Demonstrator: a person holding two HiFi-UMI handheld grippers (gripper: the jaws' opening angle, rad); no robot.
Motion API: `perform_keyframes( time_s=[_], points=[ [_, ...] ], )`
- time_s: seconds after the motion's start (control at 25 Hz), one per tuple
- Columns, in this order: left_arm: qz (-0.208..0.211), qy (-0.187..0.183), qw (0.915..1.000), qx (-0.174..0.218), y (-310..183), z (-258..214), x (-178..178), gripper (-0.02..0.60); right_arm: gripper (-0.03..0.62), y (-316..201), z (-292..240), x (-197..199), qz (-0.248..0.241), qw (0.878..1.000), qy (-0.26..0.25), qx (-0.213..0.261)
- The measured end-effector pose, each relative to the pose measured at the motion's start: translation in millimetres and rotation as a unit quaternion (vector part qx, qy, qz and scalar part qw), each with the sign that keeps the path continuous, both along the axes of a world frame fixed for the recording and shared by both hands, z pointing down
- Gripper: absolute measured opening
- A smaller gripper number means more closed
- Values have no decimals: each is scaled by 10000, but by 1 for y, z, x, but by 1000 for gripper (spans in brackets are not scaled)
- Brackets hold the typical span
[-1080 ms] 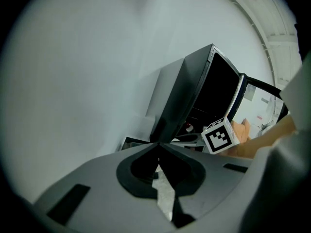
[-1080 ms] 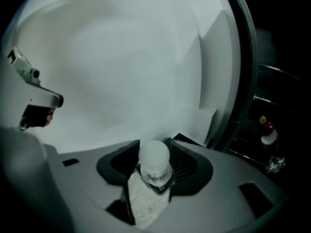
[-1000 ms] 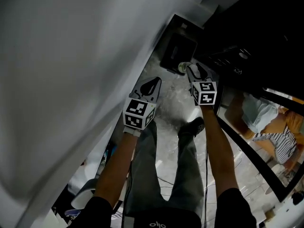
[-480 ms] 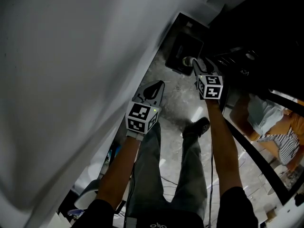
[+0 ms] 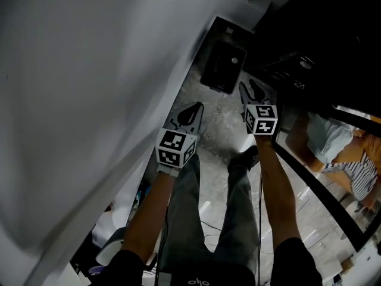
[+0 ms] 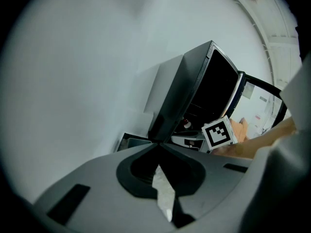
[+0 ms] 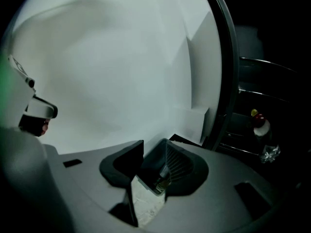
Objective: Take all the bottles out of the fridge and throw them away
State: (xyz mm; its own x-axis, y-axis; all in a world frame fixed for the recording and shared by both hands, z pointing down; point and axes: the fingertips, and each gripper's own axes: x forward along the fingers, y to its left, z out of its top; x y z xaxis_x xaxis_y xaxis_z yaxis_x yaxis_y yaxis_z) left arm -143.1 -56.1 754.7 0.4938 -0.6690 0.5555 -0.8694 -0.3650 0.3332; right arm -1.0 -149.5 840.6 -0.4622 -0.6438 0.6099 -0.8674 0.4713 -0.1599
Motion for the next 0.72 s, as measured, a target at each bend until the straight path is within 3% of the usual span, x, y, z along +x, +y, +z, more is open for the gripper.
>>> perform_keyframes(
  time_s=[0.24, 0.72],
  points=[
    [32, 25, 10000, 83, 0, -35, 24, 3, 13, 24, -50, 21, 130, 9998, -71, 106],
    [239, 18, 9990, 387, 23, -176, 79, 3, 8, 73, -235, 60, 452, 9966, -614, 324]
  ],
)
